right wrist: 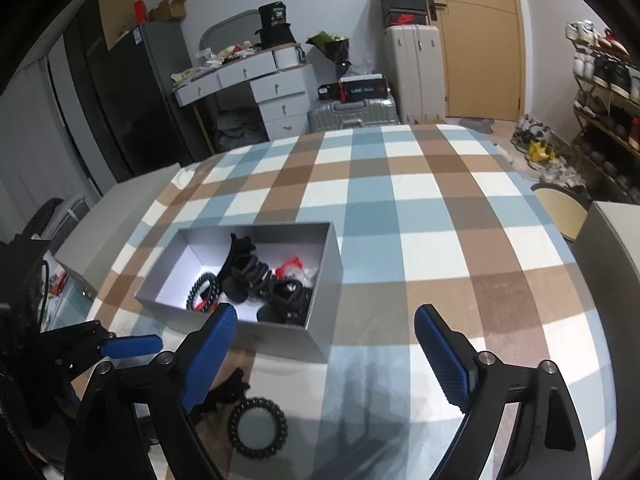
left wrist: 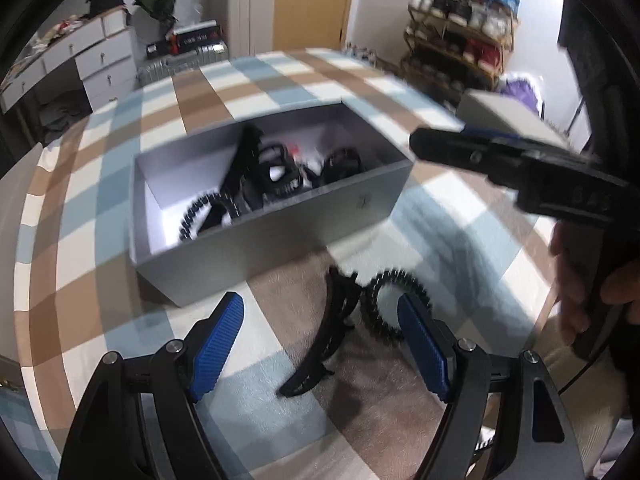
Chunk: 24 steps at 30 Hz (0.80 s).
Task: Organize jewelry
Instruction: 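Grasp the black claw clip with the left gripper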
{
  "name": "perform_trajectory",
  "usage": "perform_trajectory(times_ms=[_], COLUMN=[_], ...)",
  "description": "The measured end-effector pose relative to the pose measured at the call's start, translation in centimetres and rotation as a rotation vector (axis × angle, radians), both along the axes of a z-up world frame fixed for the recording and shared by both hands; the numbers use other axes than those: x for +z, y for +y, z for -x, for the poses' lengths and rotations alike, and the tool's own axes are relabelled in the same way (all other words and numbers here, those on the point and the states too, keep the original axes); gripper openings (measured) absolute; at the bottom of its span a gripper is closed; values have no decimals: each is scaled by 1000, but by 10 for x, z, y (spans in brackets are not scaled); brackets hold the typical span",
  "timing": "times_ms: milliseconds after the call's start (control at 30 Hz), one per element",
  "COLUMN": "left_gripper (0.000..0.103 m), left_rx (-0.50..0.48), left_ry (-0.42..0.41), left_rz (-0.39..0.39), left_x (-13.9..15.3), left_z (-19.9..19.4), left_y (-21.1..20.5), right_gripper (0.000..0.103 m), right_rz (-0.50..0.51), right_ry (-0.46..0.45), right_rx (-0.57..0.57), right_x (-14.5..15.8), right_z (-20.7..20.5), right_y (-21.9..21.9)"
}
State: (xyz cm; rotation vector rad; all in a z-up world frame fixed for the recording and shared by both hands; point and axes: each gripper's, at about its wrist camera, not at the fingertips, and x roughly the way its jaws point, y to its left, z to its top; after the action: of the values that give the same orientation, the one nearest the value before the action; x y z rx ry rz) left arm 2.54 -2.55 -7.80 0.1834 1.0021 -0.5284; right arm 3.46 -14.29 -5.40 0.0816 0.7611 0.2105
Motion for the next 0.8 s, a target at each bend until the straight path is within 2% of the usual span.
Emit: perform_trajectory(times_ms=[33, 100, 200, 333, 400, 467, 500, 567, 667, 800], left_gripper=[76, 76, 76, 75, 67, 54, 52, 34, 14, 9], left_rx=[6, -16, -29, -53, -58, -58, -65, -78, -97, -111], left_ry=[24, 69, 66, 65, 80, 62, 48, 47, 49, 65], left_rz=[-48, -55, -85, -83, -91, -115, -131, -125, -123, -108], left_x=[-7, -16, -19, -19, -22, -23, -22, -21, -19, -18], left_z=[-2, -3, 1, 4, 4, 6, 7, 10, 14, 18], left_y=[-3, -4, -8, -10, -11, -12, -13, -14, -15, -16], right_gripper=[94, 95, 95, 96, 97, 97, 97, 97, 97, 97], right_rz=[6, 53, 83, 87, 88, 89, 91, 103, 114, 96], right_ry=[4, 12, 20, 24, 26, 28, 28, 23, 24, 33], right_rx=[3, 2, 13, 20, 20, 20, 22, 27, 35, 27], right_x=[-1, -4, -8, -8, -9, -9, -9, -10, -10, -10], right_z=[0, 0, -1, -1, -1, -1, -1, -1, 0, 0], right_y=[1, 6, 10, 11, 10, 11, 11, 12, 14, 11])
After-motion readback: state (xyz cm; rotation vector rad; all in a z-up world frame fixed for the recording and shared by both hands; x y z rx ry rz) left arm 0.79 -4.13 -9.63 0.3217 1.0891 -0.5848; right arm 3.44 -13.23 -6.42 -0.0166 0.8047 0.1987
